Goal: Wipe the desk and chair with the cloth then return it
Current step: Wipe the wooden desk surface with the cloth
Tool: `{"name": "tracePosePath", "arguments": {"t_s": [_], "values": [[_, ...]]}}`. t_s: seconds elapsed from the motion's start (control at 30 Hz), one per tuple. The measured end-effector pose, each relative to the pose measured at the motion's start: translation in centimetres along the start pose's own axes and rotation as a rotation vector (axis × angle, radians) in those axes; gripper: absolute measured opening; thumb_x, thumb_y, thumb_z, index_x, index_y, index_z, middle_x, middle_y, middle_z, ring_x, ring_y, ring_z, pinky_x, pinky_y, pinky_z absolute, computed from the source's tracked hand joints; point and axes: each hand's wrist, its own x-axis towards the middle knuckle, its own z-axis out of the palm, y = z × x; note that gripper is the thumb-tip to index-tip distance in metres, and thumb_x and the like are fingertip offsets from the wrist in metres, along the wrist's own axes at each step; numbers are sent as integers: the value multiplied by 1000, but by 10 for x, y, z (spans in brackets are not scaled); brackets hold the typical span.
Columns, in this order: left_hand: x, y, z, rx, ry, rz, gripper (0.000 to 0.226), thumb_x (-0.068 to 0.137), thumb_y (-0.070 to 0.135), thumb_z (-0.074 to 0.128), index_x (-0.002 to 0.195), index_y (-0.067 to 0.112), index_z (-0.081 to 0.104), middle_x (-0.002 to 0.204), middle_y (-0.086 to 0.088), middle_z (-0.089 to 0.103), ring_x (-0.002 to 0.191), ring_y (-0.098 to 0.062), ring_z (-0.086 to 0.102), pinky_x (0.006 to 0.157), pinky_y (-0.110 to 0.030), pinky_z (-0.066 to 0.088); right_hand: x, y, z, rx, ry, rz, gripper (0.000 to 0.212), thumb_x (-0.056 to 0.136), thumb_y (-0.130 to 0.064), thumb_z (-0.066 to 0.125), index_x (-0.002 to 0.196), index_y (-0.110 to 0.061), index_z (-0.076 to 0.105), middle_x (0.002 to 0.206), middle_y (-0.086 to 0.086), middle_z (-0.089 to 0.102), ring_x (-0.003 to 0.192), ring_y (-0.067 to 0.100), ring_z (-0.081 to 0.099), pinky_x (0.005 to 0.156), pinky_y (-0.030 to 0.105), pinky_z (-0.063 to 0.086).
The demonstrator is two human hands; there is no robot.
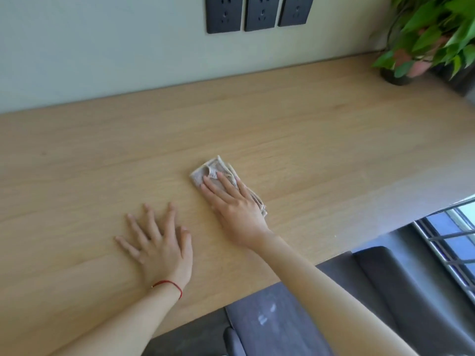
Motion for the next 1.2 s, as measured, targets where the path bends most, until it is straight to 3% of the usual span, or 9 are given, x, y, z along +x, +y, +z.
{"name": "tracePosePath", "arguments": {"t_s": [0.1,0.17,0.37,0.57,0.7,0.8,1.03,1.13,1.2], "values": [[-1,-2,3,-8,9,4,67,82,50,13,141,29,37,156,-16,22,144,-43,4,111,-69,-1,-56,19,-10,-57,-11,-44,45,100,-28,39,146,-24,36,153,-8,37,146,18,25,120,40,23],[0,-2,4,16,7,18,66,84,51,14,142,30,35,156,-17,22,144,-44,5,111,-69,-1,-61,52,-21,-85,-1,23,47,101,-30,36,147,-27,31,156,-7,29,148,16,18,119,41,22],[-2,-1,5,78,-16,11,67,85,56,10,145,32,26,157,-15,18,145,-43,1,112,-68,0,55,122,-38,47,145,573,53,101,-43,28,150,-23,24,161,-5,17,150,16,4,121,41,8],[0,-3,5,75,-34,-1,73,82,60,-3,147,34,18,159,-11,10,145,-40,-5,112,-66,-3,146,37,-12,71,57,282,49,103,-32,28,150,-21,24,161,-1,19,149,22,9,121,41,11],[0,-2,2,56,-35,-11,72,80,55,4,146,32,25,159,-13,14,145,-40,-2,112,-66,-3,77,-9,1,60,-22,17,50,102,-26,34,150,-20,23,160,-2,22,150,17,9,122,34,7],[1,-2,0,28,-32,4,71,80,53,10,144,29,32,157,-15,17,145,-42,0,112,-67,-3,-4,12,-9,14,-91,-95,49,102,-28,35,149,-22,26,158,-6,25,149,16,14,121,33,9],[2,-2,5,12,-1,1,64,83,47,24,142,25,34,155,-18,22,144,-44,4,110,-69,-2,-66,217,-98,-73,-48,531,58,98,-5,36,147,-34,28,160,-7,17,149,18,11,116,55,17],[1,-2,7,27,8,7,64,83,48,23,143,26,33,156,-18,21,144,-44,4,110,-68,-2,-93,248,-101,-3,85,533,48,98,1,41,142,-17,41,153,10,36,144,31,28,114,50,24],[1,-3,7,25,14,8,64,83,47,25,143,25,34,155,-18,22,143,-44,5,110,-69,-2,-115,232,-85,-10,129,540,46,100,-1,37,142,-19,42,154,7,35,146,28,25,116,51,22]]}}
